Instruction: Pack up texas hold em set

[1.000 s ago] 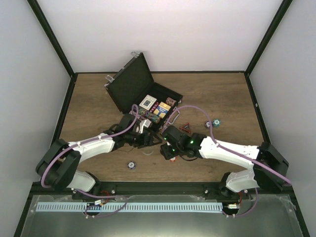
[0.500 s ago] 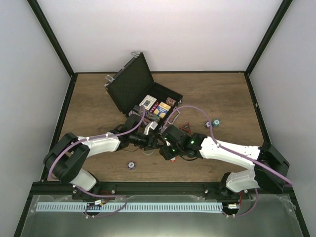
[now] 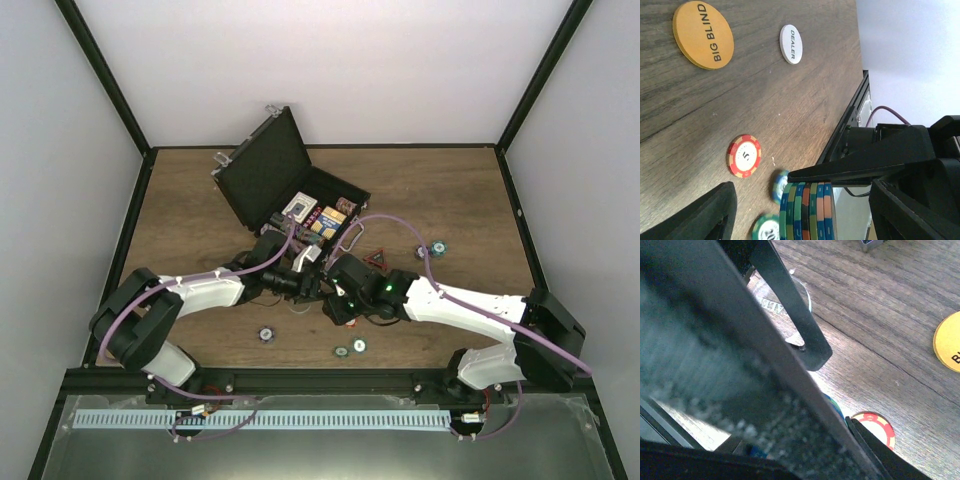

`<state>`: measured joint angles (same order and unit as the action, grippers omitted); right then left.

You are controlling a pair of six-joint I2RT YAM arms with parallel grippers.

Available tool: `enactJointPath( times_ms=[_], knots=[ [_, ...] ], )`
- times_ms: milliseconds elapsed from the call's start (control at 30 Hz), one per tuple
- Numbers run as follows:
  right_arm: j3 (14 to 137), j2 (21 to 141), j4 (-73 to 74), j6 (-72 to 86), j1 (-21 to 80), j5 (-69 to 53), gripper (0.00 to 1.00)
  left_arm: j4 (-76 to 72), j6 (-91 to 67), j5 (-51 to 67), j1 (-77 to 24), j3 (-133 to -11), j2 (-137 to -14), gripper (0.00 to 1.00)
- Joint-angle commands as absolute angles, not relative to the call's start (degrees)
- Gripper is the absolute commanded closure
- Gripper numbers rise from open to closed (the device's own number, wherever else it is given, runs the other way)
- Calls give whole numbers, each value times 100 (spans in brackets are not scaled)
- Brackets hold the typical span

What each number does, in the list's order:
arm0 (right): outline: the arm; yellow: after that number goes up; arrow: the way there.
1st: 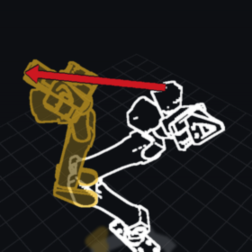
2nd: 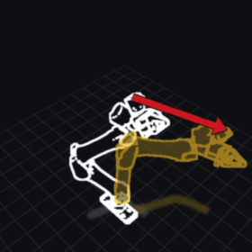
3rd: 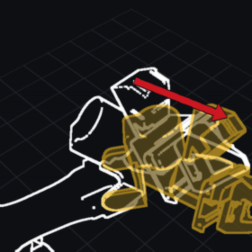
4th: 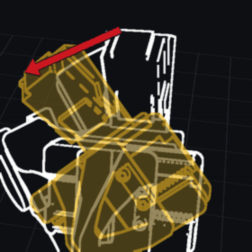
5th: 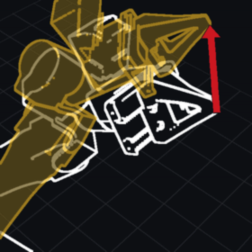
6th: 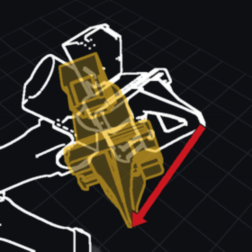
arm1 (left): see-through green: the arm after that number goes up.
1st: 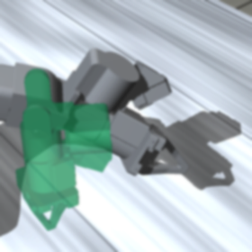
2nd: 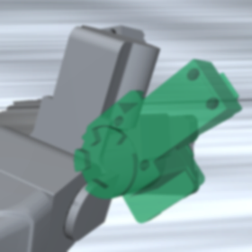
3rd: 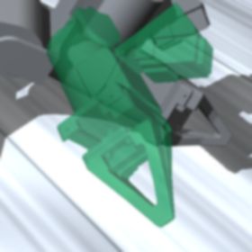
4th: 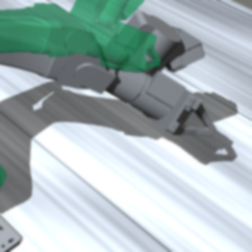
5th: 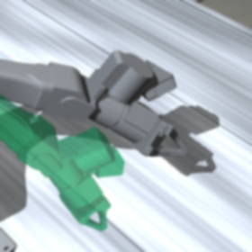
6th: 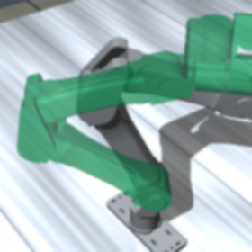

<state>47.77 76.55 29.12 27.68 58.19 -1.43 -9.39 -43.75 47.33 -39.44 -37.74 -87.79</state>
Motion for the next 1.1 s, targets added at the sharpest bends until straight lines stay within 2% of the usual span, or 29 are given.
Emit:
enactJointPath(
  times_ms=[0, 333, 433, 600, 767, 933, 1067],
  knots=[
    [4834, 7643, 2763, 2747, 5788, -66, 67, -1108, -4292, 5082, -4092, -3850, -8887, 27],
    [4859, 7625, 2756, 2761, 5786, -13, 67, -1072, -4228, 5129, -4212, -3827, -8955, 54],
    [4868, 7616, 2752, 2771, 5790, -1, 67, -1055, -4224, 5124, -4227, -3829, -8996, 55],
    [4900, 7583, 2717, 2760, 5788, 0, 67, -996, -4164, 5126, -4272, -3847, -9090, 49],
    [4902, 7577, 2702, 2769, 5783, 2, 67, -984, -4094, 5212, -4333, -3843, -9131, 49],
    [4903, 7569, 2648, 2767, 5778, -31, 66, -982, -4043, 5306, -4393, -3838, -9149, 56],
    [4912, 7605, 2610, 2751, 5767, -35, 66, -1043, -4067, 5348, -4446, -3845, -9157, 67]
  ],
)
